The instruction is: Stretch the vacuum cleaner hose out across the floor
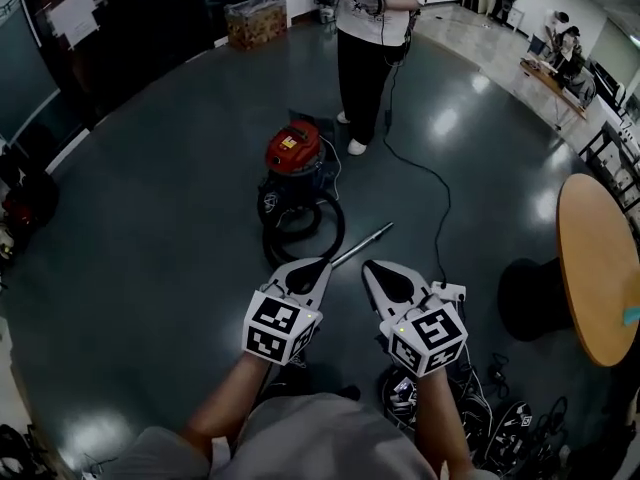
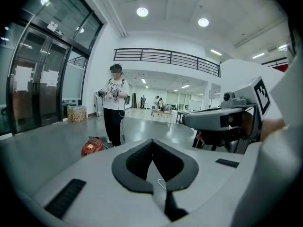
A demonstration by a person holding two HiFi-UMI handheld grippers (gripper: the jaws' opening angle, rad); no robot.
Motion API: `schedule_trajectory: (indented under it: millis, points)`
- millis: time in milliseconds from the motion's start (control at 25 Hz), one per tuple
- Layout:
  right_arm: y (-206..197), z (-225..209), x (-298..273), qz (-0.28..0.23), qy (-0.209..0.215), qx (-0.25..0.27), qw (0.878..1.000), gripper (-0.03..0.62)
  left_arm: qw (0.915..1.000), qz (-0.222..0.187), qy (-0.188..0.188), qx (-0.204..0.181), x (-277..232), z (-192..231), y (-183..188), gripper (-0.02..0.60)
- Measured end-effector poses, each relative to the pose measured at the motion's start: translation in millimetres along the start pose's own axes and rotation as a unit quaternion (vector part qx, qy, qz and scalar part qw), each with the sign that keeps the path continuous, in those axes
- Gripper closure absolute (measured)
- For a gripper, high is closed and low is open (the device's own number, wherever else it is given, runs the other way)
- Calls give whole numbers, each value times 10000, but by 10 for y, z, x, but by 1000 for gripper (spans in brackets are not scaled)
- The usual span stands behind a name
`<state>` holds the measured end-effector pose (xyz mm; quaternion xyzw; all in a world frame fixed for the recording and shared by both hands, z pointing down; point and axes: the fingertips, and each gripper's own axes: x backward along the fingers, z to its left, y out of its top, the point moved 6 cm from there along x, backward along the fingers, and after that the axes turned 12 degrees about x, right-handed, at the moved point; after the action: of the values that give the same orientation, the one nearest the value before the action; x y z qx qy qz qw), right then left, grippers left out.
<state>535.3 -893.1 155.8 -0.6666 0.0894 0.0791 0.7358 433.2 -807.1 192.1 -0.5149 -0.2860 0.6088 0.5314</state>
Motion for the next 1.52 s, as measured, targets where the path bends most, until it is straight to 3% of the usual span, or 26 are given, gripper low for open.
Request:
schedule_trajectory:
  millis: [480, 720, 920, 1120, 1320, 1520]
  points:
    - [66, -94, -1140, 1021, -232, 530, 9931, 588, 9978, 183, -444, 447, -363, 1066, 117, 574]
    - [-140, -255, -1577, 1654, -341, 731, 9829, 588, 9963, 367, -377, 676, -599, 1441, -12, 574]
    - [-334, -484, -1850, 1767, -102, 662, 9820, 588, 9952, 560, -174, 781, -853, 1611, -182, 574]
    - [-867, -943, -2076, 2038, 363, 809, 9750, 588, 9944, 672, 173, 792, -1348, 1710, -416, 574]
    - [-1564, -1438, -2241, 2193, 1200, 762, 9652, 588, 9888, 916, 632, 996, -1881, 1743, -927, 574]
    - [-2666, -1709, -2610, 2471, 1881, 1037, 9449, 588, 9723, 1027, 1498, 1474, -2389, 2141, -1795, 574]
